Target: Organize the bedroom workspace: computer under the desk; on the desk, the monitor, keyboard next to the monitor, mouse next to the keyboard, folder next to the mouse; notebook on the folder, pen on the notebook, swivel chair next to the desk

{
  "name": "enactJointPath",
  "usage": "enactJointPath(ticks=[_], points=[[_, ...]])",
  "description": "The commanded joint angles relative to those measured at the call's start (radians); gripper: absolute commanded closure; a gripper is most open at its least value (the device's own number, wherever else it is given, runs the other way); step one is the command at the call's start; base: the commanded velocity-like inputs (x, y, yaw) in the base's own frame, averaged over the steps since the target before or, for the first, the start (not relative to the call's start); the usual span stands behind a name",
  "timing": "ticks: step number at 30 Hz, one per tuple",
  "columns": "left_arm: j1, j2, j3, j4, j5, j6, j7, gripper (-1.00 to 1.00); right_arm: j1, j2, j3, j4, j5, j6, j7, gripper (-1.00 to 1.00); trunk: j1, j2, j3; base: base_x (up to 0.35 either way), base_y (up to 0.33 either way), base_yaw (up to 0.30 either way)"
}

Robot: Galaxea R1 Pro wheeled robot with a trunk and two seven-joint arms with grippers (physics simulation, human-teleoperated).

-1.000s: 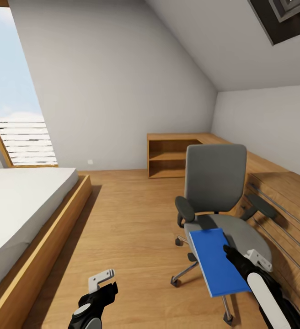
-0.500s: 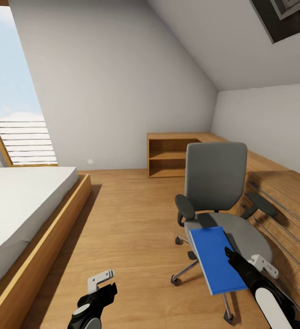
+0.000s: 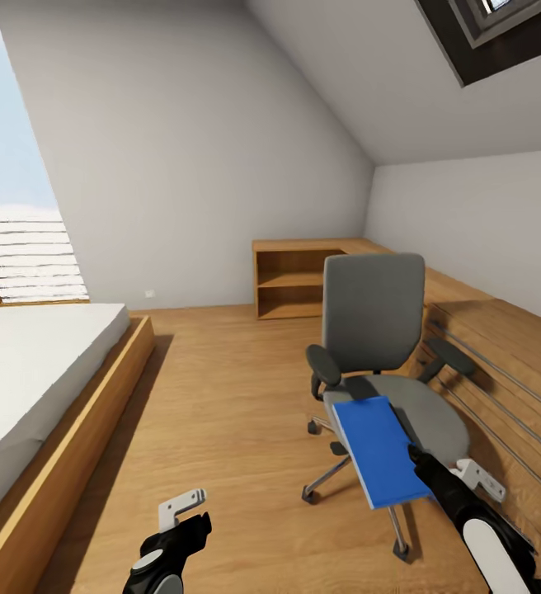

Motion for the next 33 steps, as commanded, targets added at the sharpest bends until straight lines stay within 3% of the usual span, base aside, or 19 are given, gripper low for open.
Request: enactJointPath(ticks=[1,11,22,30,33], points=[[-0.001,0.001,-0.002,-0.001,0.004,0.003,0.008,-1.0,-0.001,0.0,-0.001,-0.001,-0.006,0.004,-0.006,-1.0,0.0,-0.001,-0.001,-0.007,0.019,-0.273],[-0.001,0.001,-0.002,-0.001,0.004,0.003,0.008,-1.0,-0.001,0.001,-0.022,0.0,-0.006,0.006,-0.006,-1.0,0.0,-0.001,0.003,-0.001,0.022,-0.284],[-0.001,0.001,-0.003,-0.001,0.004,0.003,0.01,-1.0,-0.001,0.002,-0.025,0.006,-0.006,0.004,-0.004,-1.0,0.0,-0.001,0.005,0.0,0.276,-0.282],[-0.001,0.001,-0.002,-0.003,0.002,0.003,0.007,-1.0,-0.001,0.004,-0.03,0.006,-0.006,0.004,-0.006,-1.0,0.0,-0.001,0.006,0.024,0.147,-0.035],[-0.001,0.0,-0.003,-0.009,0.001,0.003,0.009,-1.0,-0.001,0.004,-0.049,0.011,-0.006,0.004,-0.004,-1.0,0.011,-0.022,-0.004,0.001,0.004,-0.001]])
